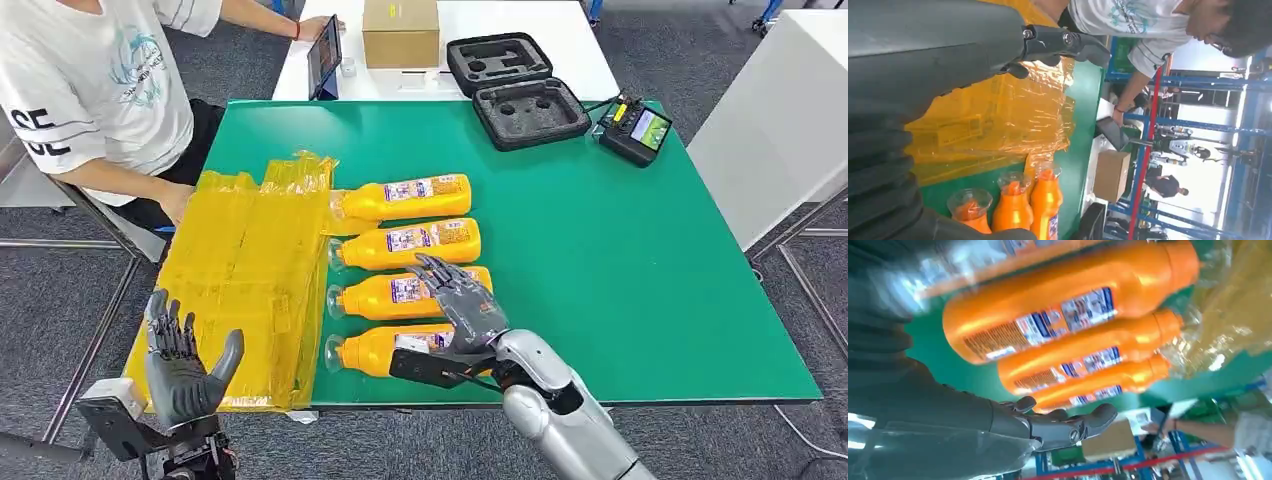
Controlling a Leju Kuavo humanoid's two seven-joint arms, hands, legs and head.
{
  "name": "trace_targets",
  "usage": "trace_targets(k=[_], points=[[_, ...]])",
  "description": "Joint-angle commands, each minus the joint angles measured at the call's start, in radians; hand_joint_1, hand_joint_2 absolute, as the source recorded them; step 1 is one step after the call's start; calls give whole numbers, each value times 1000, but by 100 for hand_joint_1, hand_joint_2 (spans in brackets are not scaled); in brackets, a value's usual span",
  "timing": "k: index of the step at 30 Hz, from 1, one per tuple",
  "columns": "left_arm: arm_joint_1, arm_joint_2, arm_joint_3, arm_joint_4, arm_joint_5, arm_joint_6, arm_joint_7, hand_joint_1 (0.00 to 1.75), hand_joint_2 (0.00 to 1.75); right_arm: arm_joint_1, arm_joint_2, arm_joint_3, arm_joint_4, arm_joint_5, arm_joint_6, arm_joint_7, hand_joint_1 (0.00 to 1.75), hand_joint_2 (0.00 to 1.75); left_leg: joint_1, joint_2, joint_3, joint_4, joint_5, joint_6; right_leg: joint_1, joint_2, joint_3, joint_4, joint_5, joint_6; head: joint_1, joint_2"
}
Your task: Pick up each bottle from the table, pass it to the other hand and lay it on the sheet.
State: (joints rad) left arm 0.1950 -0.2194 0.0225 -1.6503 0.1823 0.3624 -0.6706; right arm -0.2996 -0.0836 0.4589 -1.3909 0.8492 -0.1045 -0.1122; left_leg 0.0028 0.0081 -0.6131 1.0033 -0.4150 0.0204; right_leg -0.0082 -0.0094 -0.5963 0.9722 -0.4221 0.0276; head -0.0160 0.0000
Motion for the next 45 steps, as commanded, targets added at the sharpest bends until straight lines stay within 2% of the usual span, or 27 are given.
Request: trace_targets(k=[1, 6, 10, 13, 15, 20, 24, 29, 40, 45], points=[[1, -7, 22, -1, 0, 1, -3, 0, 175, -33, -28, 50, -32, 4, -3, -1, 0, 175, 0, 0, 3, 0, -1, -1, 0, 1, 3, 0, -1, -1, 0, 0], [-1, -8, 29, -11, 7, -6, 9, 0, 175, -26, -52, 76, -35, 14, 37, 54, 0, 175, 0, 0, 3, 0, -2, -1, 0, 1, 3, 0, -1, -1, 0, 0], [26, -13, 36, -40, 1, -2, 12, 0, 175, 104, -76, 51, -55, 28, 7, 79, 0, 175, 1, -3, 5, -1, -2, -1, 0, -2, 6, -2, -2, -1, 0, 0], [61, -28, 46, -69, -13, -2, 15, 0, 175, 176, -58, 43, -70, 67, -14, 98, 0, 175, 1, -3, 7, -2, -3, -1, 1, -2, 8, -3, -3, -1, 0, 0], [68, -33, 50, -71, -18, -10, 20, 0, 175, 210, -53, 26, -91, 88, -16, 113, 0, 175, 1, -2, 3, -1, -2, -1, 1, -1, 4, -2, -2, -1, 0, 0], [82, -51, 70, -93, -17, -8, 19, 0, 175, 262, -69, -1, -122, 86, -8, 106, 0, 175, 1, -3, 5, 0, -5, -1, 0, -1, 5, -1, -3, -1, 0, 0], [100, -62, 83, -117, -21, -12, 22, 0, 175, 268, -71, -4, -127, 110, -10, 108, 0, 175, 0, -1, 3, 0, -4, -1, 0, 1, 3, -1, -2, -1, 0, 0], [91, -80, 111, -114, -39, -38, 39, 0, 175, 225, -43, -23, -107, 128, -9, 125, 0, 175, 0, 0, 5, 0, -5, -1, 0, 2, 4, -1, -2, -1, 0, 0], [79, -87, 117, -97, -50, -48, 43, 0, 175, 236, -29, -40, -139, 144, -9, 125, 0, 175, 0, 0, 4, -1, -4, -1, 0, 1, 4, -1, -2, -1, 0, 0], [73, -88, 112, -105, -74, -52, 33, 0, 175, 202, -36, -33, -114, 158, -8, 112, 0, 175, 0, 0, 5, -1, -4, -1, 0, 1, 4, -1, -2, -1, 0, 0]])
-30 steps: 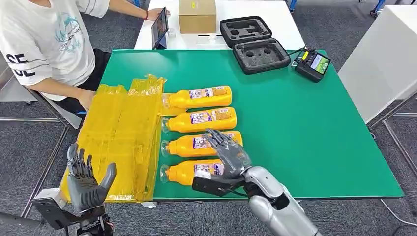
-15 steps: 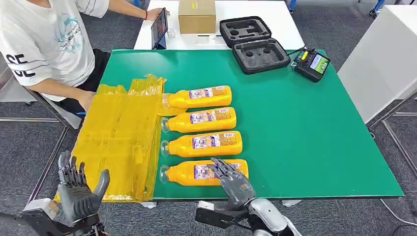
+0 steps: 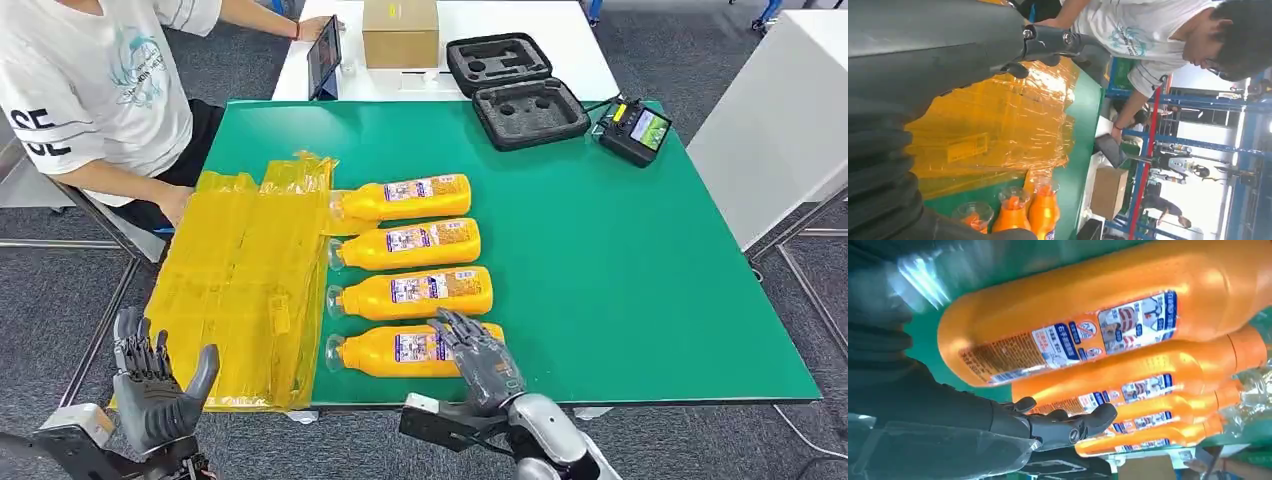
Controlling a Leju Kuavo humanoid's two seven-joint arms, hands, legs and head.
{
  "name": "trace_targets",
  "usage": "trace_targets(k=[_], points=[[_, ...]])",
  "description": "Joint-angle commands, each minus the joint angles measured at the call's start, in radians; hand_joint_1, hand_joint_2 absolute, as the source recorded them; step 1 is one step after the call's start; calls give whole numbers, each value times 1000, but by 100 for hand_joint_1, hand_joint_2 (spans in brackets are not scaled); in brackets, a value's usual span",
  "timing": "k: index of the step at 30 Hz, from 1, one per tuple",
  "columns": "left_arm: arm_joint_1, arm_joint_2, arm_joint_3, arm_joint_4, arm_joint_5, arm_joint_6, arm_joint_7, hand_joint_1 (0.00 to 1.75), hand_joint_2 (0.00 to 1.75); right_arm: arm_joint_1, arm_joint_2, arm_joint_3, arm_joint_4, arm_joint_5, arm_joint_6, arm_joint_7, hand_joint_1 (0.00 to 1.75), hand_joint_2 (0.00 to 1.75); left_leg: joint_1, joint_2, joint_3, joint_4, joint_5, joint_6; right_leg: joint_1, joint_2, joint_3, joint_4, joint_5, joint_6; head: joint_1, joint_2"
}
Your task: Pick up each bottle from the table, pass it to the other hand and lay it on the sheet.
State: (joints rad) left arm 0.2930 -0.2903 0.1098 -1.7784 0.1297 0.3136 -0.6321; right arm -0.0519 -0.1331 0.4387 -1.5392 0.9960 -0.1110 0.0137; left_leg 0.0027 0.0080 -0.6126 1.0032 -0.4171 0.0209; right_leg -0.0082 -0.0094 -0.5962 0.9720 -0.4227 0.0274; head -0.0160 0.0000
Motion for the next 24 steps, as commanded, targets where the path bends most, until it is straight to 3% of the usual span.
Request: trace_targets(k=[1, 6, 12, 24], points=[[-26, -17, 23, 21, -22, -3, -5, 0, 175, -48, 17, -12, 41, 12, 4, -12, 0, 175, 0, 0, 5, 0, -2, -1, 0, 2, 4, -1, -1, -1, 0, 0], [-39, -14, 22, 36, -14, 1, 8, 0, 175, -72, 49, -14, 101, 34, 35, 33, 0, 175, 0, 0, 3, -1, -1, -1, 0, 1, 3, -1, 0, -1, 0, 0], [-41, -7, 17, 41, -6, -1, 15, 0, 175, -109, 55, -25, 184, 13, 50, 35, 0, 175, 1, 1, 7, -1, -2, -2, 1, 3, 7, -2, -2, -1, 0, 0], [-57, 8, 2, 66, 8, 11, 18, 0, 175, -177, 72, -28, 332, -5, 66, 40, 0, 175, 0, 0, 3, -1, 0, -1, 0, 0, 3, -1, 0, -1, 0, 0]])
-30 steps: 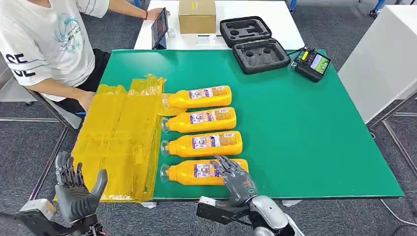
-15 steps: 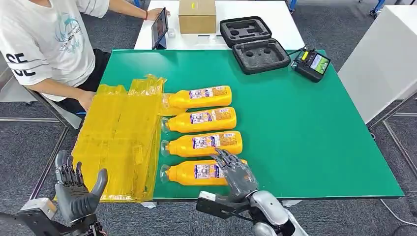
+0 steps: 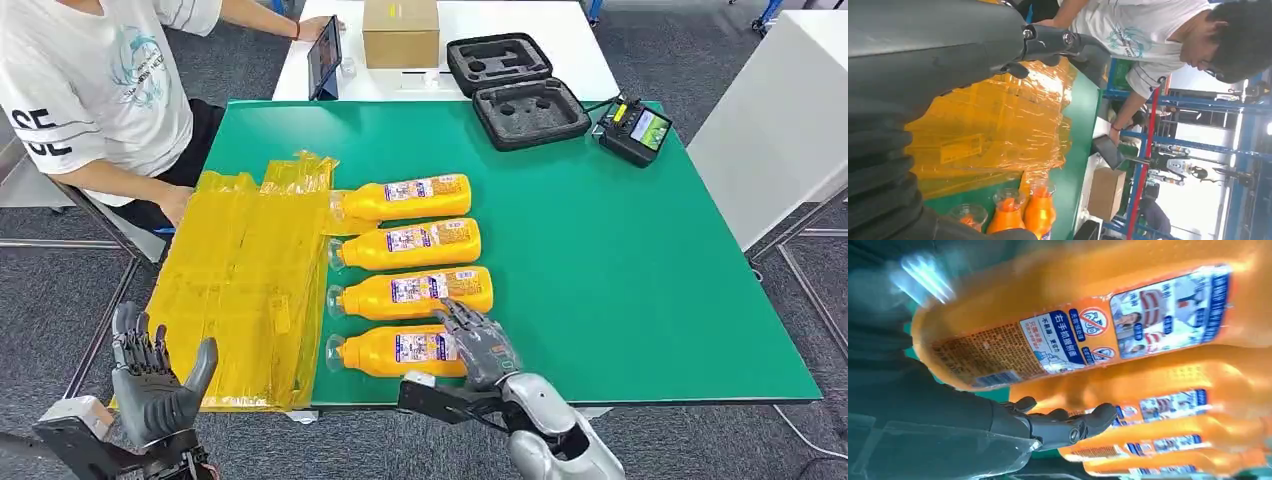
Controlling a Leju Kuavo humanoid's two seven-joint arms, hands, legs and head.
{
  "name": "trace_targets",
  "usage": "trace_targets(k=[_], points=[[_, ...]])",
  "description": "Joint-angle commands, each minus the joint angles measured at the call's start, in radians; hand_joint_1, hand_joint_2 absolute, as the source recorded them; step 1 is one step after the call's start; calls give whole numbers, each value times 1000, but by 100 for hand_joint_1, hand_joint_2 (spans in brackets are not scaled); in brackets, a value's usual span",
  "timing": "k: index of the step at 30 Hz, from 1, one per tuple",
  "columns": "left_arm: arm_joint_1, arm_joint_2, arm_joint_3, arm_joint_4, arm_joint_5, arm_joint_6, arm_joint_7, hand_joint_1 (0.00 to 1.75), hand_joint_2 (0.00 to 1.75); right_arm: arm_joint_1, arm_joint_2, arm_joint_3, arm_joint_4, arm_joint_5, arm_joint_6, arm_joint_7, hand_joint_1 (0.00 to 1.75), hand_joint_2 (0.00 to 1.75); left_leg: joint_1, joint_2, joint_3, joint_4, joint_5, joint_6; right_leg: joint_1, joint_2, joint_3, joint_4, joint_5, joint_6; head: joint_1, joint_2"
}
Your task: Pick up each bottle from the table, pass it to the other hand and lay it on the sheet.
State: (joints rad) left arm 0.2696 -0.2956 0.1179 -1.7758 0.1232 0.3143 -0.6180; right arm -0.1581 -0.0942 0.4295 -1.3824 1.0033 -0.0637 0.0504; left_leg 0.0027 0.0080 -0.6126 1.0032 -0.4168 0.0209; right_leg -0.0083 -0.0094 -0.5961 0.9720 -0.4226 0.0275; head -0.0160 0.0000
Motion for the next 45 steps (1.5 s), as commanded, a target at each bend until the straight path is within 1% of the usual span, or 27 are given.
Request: trace_targets(k=[1, 5, 6, 7, 9, 11, 14, 15, 16, 17, 18, 20, 22, 24, 25, 27, 28, 31, 40, 44, 45], points=[[-34, 13, -6, 63, 15, 10, 4, 0, 175, -71, 33, -19, 175, -12, 19, 3, 0, 175, 0, 0, 6, -2, -1, -1, 0, 1, 6, -2, -1, -1, 0, 0], [-34, 12, -7, 64, 15, 10, 4, 0, 175, -68, 32, -18, 176, -11, 17, 3, 0, 175, 0, 0, 3, -1, 0, -1, 0, 0, 3, -1, 0, 0, 0, 0], [-34, 12, -7, 64, 15, 10, 4, 0, 175, -68, 32, -18, 176, -11, 17, 3, 0, 175, 0, 0, 5, -2, -1, -1, 0, 1, 5, -2, -1, -1, 0, 0], [-34, 12, -7, 64, 15, 10, 4, 0, 175, -68, 32, -18, 176, -11, 17, 3, 0, 175, 0, 0, 2, -1, 0, -1, 0, 1, 2, -1, 0, 0, 0, 0], [-34, 12, -7, 64, 15, 10, 4, 0, 175, -68, 32, -18, 176, -11, 17, 3, 0, 175, 0, 0, 5, -1, -1, -1, 0, 1, 5, -1, -1, -1, 0, 0], [-33, 13, -8, 63, 15, 11, 4, 0, 175, -69, 33, -17, 177, -11, 20, 4, 0, 175, 0, -1, 3, -1, 0, -1, 0, 0, 3, -1, 0, 0, 0, 0], [-26, 19, -18, 45, 17, 15, -6, 0, 175, -67, 25, -9, 186, -21, 43, 3, 0, 175, 0, -1, 6, -2, -1, -1, 0, 1, 6, -2, -1, -1, 0, 0], [-25, 20, -18, 39, 18, 16, -8, 0, 175, -65, 22, -11, 186, -28, 49, -1, 7, 175, 0, 0, 5, -1, -1, -1, 0, 1, 5, -2, -1, -1, 0, 0], [-22, 20, -17, 30, 18, 17, -10, 0, 175, -64, 19, -8, 185, -40, 61, -12, 51, 175, 0, -1, 4, -1, -1, -1, 0, 0, 4, -1, -1, -1, 0, 0], [-23, 21, -19, 27, 23, 15, -11, 0, 175, -62, 14, -8, 181, -51, 68, -19, 145, 175, 1, -1, 6, -1, -1, -1, 1, 0, 6, -2, -1, -1, 0, 0], [-21, 22, -23, 22, 24, 12, -12, 0, 175, -60, 9, -3, 178, -55, 77, -25, 173, 175, 1, -1, 8, -2, -2, -1, 1, 1, 8, -2, -2, -1, 0, 0], [-23, 26, -31, 18, 32, 3, -14, 0, 175, -55, -1, -1, 171, -81, 98, -43, 175, 175, 1, -2, 10, -2, -3, -2, 1, 0, 10, -2, -3, -1, 0, 0], [-31, 31, -38, 12, 37, 2, -20, 0, 175, -59, -11, 1, 163, -115, 124, -72, 175, 175, 1, -2, 8, -1, -2, -2, 1, 0, 9, -2, -2, -1, 0, 0], [-37, 34, -38, 13, 45, 14, -22, 0, 175, -65, -19, 13, 151, -152, 155, -104, 175, 175, 1, -3, 9, -2, -2, -2, 1, -1, 10, -2, -2, -1, 0, 0], [-42, 34, -36, 18, 51, 19, -23, 0, 175, -74, -18, 18, 152, -153, 156, -102, 175, 175, 1, -3, 7, -1, 0, -1, 0, -2, 7, -1, -1, -1, 0, 0], [-50, 39, -37, 32, 69, 22, -19, 0, 175, -96, -22, 35, 161, -171, 177, -117, 175, 175, 1, -3, 10, -1, -2, -2, 1, -1, 10, -2, -2, -1, 0, 0], [-52, 40, -37, 35, 75, 24, -20, 0, 175, -106, -24, 42, 165, -169, 177, -116, 175, 175, 0, -1, 8, -1, 0, -1, 0, 0, 7, -1, -1, -1, 0, 0], [-56, 39, -36, 35, 79, 29, -23, 0, 175, -127, -34, 54, 182, -175, 179, -113, 175, 175, 0, -1, 9, -1, -1, -1, 0, 0, 8, -1, 0, -1, 0, 0], [-53, 39, -37, 27, 85, 30, -22, 0, 175, -125, -38, 64, 182, -185, 184, -114, 175, 175, 1, -1, 10, -1, -1, -1, 0, 0, 9, -2, -1, -1, 0, 0], [-31, 36, -24, -20, 108, 31, -43, 0, 175, -107, -72, 78, 140, -195, 184, -108, 175, 175, 1, -1, 9, -1, -1, -1, 0, 0, 8, -1, -1, -1, 0, 0], [-30, 40, -20, -28, 112, 32, -43, 0, 175, -104, -77, 65, 133, -224, 193, -119, 175, 175, 1, -1, 9, -1, -1, -1, 1, 0, 9, -1, -1, -1, 0, 0]])
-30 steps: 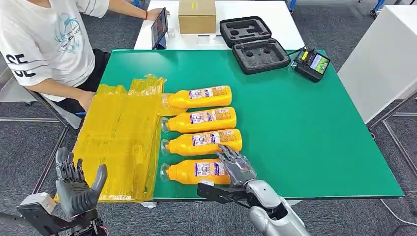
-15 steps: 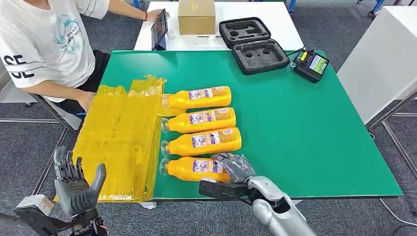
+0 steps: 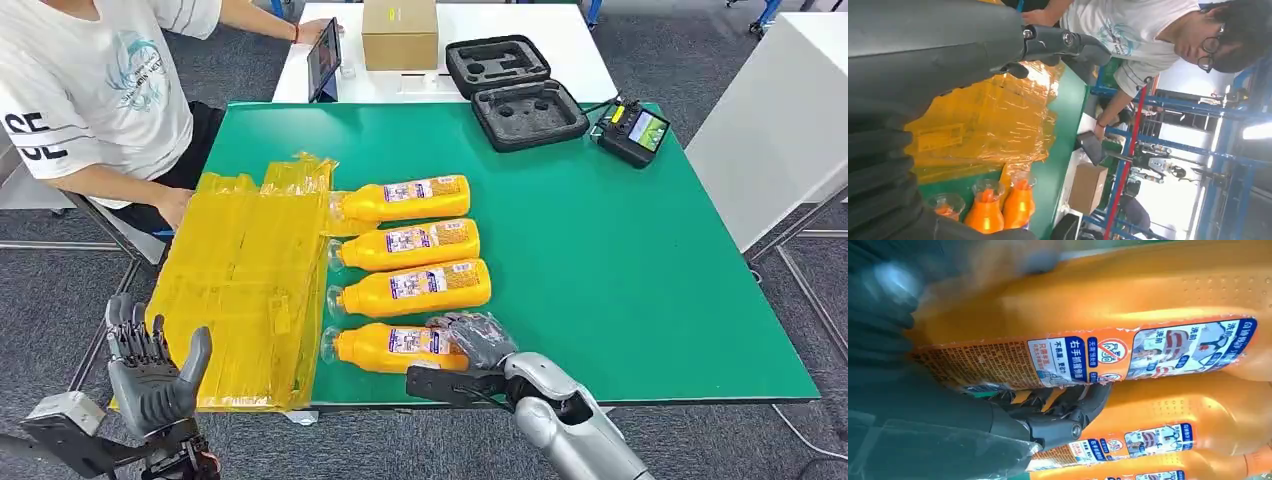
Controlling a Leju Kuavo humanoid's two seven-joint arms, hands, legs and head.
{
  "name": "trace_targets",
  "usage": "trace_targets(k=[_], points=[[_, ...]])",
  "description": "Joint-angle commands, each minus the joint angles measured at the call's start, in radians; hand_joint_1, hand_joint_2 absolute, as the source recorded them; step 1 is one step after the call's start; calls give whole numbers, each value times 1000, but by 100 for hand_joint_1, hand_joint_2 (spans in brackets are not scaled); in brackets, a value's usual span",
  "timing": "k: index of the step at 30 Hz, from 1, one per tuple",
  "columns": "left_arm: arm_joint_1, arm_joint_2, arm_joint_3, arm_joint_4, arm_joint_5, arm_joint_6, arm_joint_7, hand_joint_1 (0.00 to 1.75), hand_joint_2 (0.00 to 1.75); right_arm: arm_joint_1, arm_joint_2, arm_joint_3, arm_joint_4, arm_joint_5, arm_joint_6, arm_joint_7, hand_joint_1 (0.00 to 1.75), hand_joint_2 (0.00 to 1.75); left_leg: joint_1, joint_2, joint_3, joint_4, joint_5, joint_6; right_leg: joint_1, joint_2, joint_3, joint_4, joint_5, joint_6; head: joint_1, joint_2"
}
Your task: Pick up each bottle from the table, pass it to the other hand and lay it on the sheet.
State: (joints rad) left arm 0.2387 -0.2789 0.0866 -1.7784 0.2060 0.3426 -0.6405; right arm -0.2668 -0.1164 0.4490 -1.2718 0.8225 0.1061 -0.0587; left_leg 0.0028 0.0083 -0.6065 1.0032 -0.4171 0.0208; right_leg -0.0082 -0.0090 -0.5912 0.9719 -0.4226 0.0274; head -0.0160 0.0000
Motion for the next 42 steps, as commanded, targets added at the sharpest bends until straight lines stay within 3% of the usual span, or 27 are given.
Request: trace_targets(k=[1, 5, 9, 17, 31, 32, 38, 42], points=[[-1, 24, 12, -25, 30, 5, -20, 0, 175, 8, -53, 38, 19, -59, 25, -20, 175, 175, 1, -1, 2, -1, -1, -1, 1, 0, 3, -1, -1, -1, 0, 0], [-41, 30, 5, 24, 32, 10, -12, 0, 175, 1, 21, -41, -25, -226, -13, -180, 175, 175, 0, -2, 3, -1, -1, -1, 0, -1, 4, -1, -1, -1, 0, 0], [-81, 39, -9, 108, 31, 20, -10, 0, 175, 59, 136, -164, -181, -434, -126, -422, 175, 175, 0, -1, -1, -1, 0, -1, 0, 0, 0, 1, 0, -1, 0, 0], [-69, 31, -14, 163, 62, -52, 26, 0, 175, 142, 245, -234, -246, -590, -304, -607, 175, 175, 0, -2, 2, -2, 0, -1, 0, -1, 2, -1, -1, -1, 0, 0], [-45, 33, -32, 157, 56, -61, 28, 0, 175, 149, 263, -251, -153, -616, -339, -636, 175, 175, 0, -1, -1, -2, 0, -1, 0, 0, 0, -1, -1, -1, 0, 0], [-52, 50, -79, 164, 47, -105, 44, 0, 175, 115, 267, -248, -29, -634, -325, -632, 175, 175, 0, 0, -1, -1, 0, -1, 0, 0, 0, -1, -1, -1, 0, 0], [-73, 82, -185, 179, 11, -142, 49, 0, 175, 41, 296, -245, 247, -670, -281, -636, 175, 175, 0, 0, 1, -2, 0, -1, 0, 1, 1, -2, 0, -1, 0, 0], [-88, 90, -209, 196, 3, -141, 51, 0, 175, 31, 312, -232, 299, -663, -281, -639, 175, 175, 0, 0, -1, -2, 0, -1, 0, 0, 0, -1, 0, -1, 0, 0]])
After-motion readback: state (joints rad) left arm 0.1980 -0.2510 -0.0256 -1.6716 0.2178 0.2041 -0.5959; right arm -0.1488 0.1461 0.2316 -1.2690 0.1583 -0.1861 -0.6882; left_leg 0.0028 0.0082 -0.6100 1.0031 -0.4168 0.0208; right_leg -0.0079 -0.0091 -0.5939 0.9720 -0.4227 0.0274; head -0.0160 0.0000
